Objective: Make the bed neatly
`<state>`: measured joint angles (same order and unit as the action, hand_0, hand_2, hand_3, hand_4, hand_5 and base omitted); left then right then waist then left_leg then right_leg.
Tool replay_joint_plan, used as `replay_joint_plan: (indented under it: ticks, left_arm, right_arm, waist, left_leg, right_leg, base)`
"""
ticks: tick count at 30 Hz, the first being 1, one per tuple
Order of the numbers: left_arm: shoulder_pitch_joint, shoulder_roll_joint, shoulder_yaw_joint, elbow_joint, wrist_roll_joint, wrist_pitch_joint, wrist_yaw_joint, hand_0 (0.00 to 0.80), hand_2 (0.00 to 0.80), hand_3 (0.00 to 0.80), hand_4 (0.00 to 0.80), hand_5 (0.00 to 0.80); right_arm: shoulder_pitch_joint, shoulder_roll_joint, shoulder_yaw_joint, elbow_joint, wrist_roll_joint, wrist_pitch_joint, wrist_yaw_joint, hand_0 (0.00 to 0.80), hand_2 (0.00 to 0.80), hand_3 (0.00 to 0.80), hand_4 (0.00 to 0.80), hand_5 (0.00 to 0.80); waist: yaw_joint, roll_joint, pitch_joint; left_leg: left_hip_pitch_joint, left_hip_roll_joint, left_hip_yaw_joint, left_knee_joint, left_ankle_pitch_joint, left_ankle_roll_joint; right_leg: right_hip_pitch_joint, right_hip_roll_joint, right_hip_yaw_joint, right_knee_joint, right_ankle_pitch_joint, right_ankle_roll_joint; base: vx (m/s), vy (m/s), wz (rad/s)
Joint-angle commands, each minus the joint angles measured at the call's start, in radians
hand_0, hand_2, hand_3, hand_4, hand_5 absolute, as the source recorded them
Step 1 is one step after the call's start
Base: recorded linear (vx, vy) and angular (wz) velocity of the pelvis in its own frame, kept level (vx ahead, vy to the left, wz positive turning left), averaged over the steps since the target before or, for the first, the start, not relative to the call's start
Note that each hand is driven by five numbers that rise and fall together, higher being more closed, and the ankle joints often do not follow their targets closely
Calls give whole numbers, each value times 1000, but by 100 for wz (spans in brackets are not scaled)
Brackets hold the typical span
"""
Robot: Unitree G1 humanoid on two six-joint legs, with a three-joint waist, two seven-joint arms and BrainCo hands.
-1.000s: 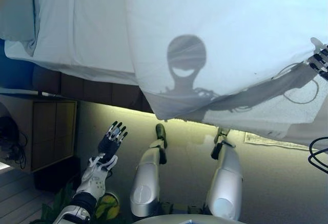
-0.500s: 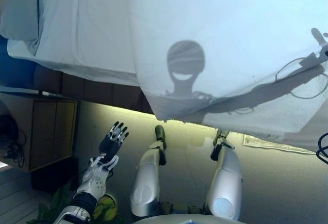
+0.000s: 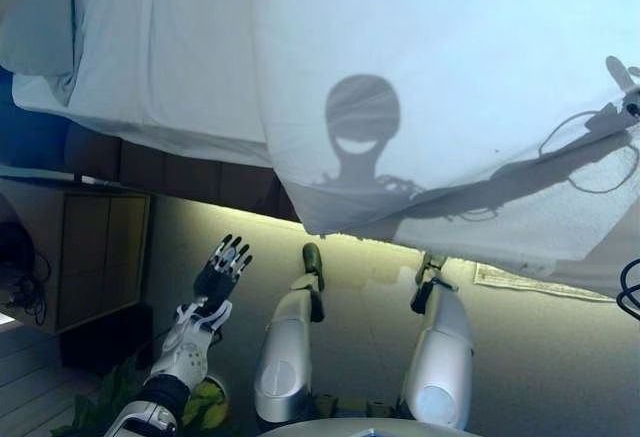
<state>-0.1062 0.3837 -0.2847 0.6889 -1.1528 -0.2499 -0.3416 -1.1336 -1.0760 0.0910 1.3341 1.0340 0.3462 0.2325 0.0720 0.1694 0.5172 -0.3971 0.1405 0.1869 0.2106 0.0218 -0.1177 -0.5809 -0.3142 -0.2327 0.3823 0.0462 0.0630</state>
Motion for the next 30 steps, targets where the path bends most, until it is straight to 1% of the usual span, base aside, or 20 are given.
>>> replay_joint_plan:
  ticks: [1,6,9,14,23,30]
  left_arm:
    - [37,54,-7,-14,-4,-19,2,0,0,0,0,0]
    - [25,57,-11,-23,10,-12,8,0,0,0,0,0]
    - [16,65,-17,-30,11,-7,12,0,0,0,0,0]
    - [4,70,-20,-33,18,-3,16,0,0,0,0,0]
    - [-9,78,-34,-33,7,-13,26,0,0,0,0,0]
    - [-18,76,-35,-16,8,-16,15,0,0,0,0,0]
  right_arm:
    - [5,-3,49,-29,37,52,50,0,0,0,0,0]
    - [70,31,38,-14,32,116,93,0,0,0,0,0]
    - [109,53,35,-6,21,137,105,0,0,0,0,0]
    - [161,75,19,10,29,134,114,0,0,0,0,0]
    - [160,85,18,4,58,117,94,0,0,0,0,0]
    - [169,104,19,4,78,152,65,0,0,0,0,0]
  waist:
    - [17,-6,3]
    - [19,-11,3]
    - [19,-13,3]
    - [19,-15,3]
    - [16,-13,3]
    - [18,-19,3]
  left_leg:
    - [-87,69,-47,21,38,-24]
    - [-97,72,-48,27,37,-22]
    - [-100,72,-48,27,38,-20]
    - [-100,72,-47,28,36,-18]
    - [-120,68,-46,28,38,-18]
    - [-132,70,-52,23,41,-17]
  right_leg:
    - [-17,-10,12,134,-143,50]
    - [-21,-12,8,129,-137,52]
    - [-21,-10,8,124,-132,54]
    - [-15,-14,3,109,-122,59]
    - [-28,-11,5,95,-110,64]
    - [-39,-6,2,92,-106,65]
  base:
    - [-12,-37,0]
    - [-7,-33,4]
    - [0,0,0]
    - [0,-3,1]
    - [-2,-1,1]
    - [0,0,0]
